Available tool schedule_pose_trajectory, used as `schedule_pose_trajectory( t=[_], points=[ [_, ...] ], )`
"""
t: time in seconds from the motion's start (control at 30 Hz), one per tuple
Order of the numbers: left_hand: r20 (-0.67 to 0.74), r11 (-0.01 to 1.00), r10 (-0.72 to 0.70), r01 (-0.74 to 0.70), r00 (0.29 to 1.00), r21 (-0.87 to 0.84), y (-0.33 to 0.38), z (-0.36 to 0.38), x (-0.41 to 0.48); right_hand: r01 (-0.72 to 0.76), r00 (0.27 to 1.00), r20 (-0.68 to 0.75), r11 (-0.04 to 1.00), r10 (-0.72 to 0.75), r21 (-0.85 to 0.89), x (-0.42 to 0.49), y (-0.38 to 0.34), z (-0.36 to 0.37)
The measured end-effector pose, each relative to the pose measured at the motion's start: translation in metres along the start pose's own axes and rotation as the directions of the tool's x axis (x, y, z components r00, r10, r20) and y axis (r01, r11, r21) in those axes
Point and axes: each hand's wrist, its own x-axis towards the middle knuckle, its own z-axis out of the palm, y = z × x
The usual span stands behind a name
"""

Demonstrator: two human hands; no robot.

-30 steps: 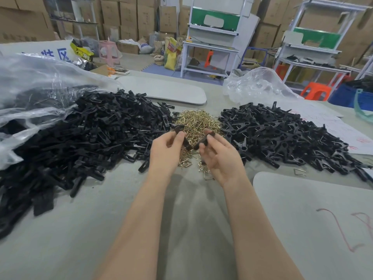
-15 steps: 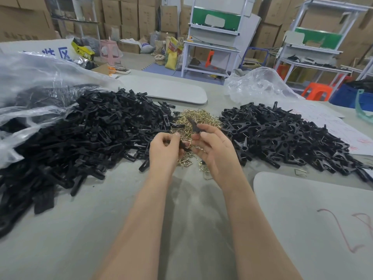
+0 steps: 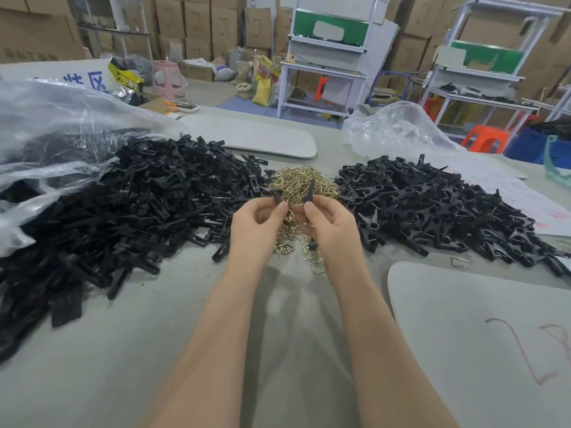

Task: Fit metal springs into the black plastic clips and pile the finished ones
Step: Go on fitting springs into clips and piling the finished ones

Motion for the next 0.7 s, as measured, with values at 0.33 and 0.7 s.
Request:
schedule_pose_trajectory(
  t=[0.33,0.7],
  points=[
    [0.090,0.999,0.039,-0.040,0.995,0.009,0.0026,0.0022,-0.0029,-0.002,0.999,0.043,0.992,0.008,-0.127,-0.0017,0.0005,-0.0004],
    [0.133,0.998,0.052,-0.050,0.990,-0.024,0.0044,0.0007,-0.0048,-0.043,0.999,0.012,0.991,0.045,-0.129,-0.0012,-0.0020,-0.0033]
  ],
)
